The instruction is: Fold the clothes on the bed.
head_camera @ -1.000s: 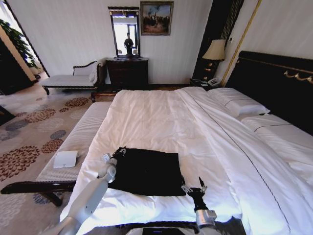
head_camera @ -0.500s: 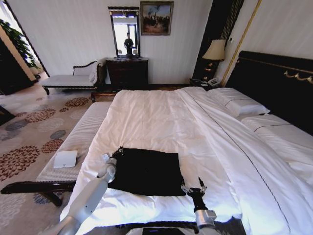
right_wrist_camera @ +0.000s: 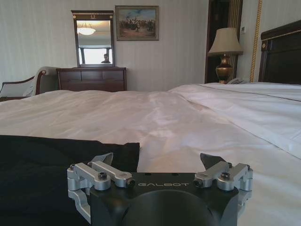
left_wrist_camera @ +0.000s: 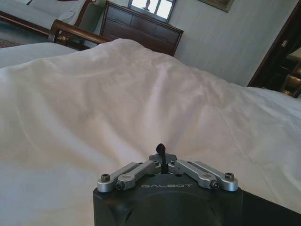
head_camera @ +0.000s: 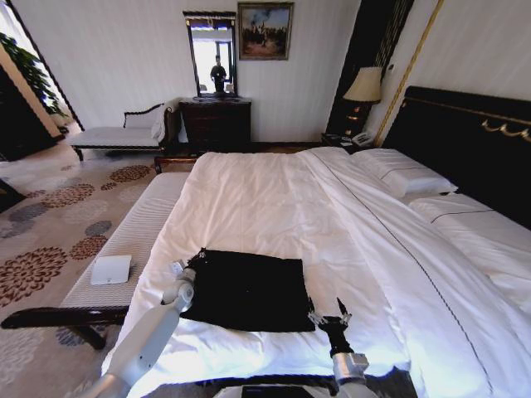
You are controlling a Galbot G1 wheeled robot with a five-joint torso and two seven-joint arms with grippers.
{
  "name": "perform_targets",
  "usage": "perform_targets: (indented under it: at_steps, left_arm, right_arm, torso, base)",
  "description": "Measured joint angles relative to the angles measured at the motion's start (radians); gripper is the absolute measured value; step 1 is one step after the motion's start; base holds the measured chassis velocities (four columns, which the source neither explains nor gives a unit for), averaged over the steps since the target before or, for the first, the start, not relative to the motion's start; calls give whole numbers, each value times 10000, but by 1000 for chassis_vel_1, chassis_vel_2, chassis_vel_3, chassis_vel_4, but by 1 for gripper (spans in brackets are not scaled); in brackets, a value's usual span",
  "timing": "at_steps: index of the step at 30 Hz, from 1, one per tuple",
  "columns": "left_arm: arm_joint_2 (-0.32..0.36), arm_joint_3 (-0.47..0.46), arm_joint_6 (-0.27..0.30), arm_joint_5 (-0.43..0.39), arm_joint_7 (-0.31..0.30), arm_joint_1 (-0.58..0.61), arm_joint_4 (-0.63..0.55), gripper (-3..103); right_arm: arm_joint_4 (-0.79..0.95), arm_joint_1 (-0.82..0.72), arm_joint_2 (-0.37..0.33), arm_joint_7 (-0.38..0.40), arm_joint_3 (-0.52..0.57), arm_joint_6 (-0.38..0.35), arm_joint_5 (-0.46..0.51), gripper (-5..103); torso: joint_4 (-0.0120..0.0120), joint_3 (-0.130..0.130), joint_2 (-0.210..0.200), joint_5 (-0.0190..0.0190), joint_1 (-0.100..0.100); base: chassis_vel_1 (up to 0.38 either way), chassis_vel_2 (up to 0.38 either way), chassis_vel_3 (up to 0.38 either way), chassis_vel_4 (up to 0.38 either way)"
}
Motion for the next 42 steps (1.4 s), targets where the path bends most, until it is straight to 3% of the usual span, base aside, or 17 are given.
perform_targets:
  at_steps: [12, 16, 18, 21, 22, 24, 25, 27, 31, 38, 40, 42]
  left_arm:
    - [-4, 40, 107, 141, -38, 6, -69, 0]
    - [-16, 43, 108, 195, -48, 11, -118, 22]
    - [-13, 43, 108, 209, -48, 27, -136, 22]
    - [-17, 48, 2, 361, -18, 91, -143, 41]
    - [-17, 48, 2, 361, -18, 91, -143, 41]
    - [-27, 47, -122, 426, -2, 90, -95, 40]
    - [-25, 45, -170, 438, 0, 87, -84, 30]
    - [-18, 43, -185, 438, 0, 85, -87, 30]
    - [16, 33, -193, 394, 2, 84, -120, 8]
    - [25, -12, -221, 377, -12, 151, -179, 0]
    - [48, -41, -236, 383, -45, 210, -288, 0]
    - [122, -96, -245, 388, -122, 333, -536, 0]
  right_arm:
    - [-47, -26, -40, -67, 105, 38, 3, 100]
    - [-64, 4, 8, -105, 58, 38, 5, 100]
    - [-70, 4, 14, -129, 48, 38, 5, 100]
    - [-92, 11, 20, -241, 36, 58, 22, 100]
    - [-92, 11, 20, -241, 36, 58, 22, 100]
    - [-105, 34, 17, -245, 36, 59, 33, 100]
    - [-108, 43, 12, -245, 34, 60, 38, 100]
    - [-108, 50, 10, -245, 33, 59, 41, 100]
    - [-119, 52, -3, -244, 34, 57, 55, 100]
    - [-115, 188, -135, -193, 49, -92, 297, 100]
    - [-27, 333, -249, -128, 101, -326, 715, 100]
    - [299, 605, -485, -41, 285, -1152, 2289, 100]
  torso:
    - [1, 0, 0, 0, 0]
    - [1, 0, 0, 0, 0]
    - [0, 0, 0, 1, 0]
    - [2, 0, 0, 0, 0]
    - [2, 0, 0, 0, 0]
    - [1, 0, 0, -1, 0]
    - [1, 0, 0, 0, 0]
    - [1, 0, 0, 0, 0]
    - [1, 0, 0, 0, 0]
    - [0, 0, 0, 0, 0]
    - [1, 0, 0, 0, 0]
    - [0, 0, 0, 0, 0]
  base:
    - [0, 0, 0, 0]
    - [0, 0, 0, 0]
    - [0, 0, 0, 0]
    - [0, 0, 0, 0]
    - [0, 0, 0, 0]
    - [0, 0, 0, 0]
    - [0, 0, 0, 0]
    - [0, 0, 0, 0]
    - [0, 0, 0, 0]
    - [0, 0, 0, 0]
    - [0, 0, 0, 0]
    - [0, 0, 0, 0]
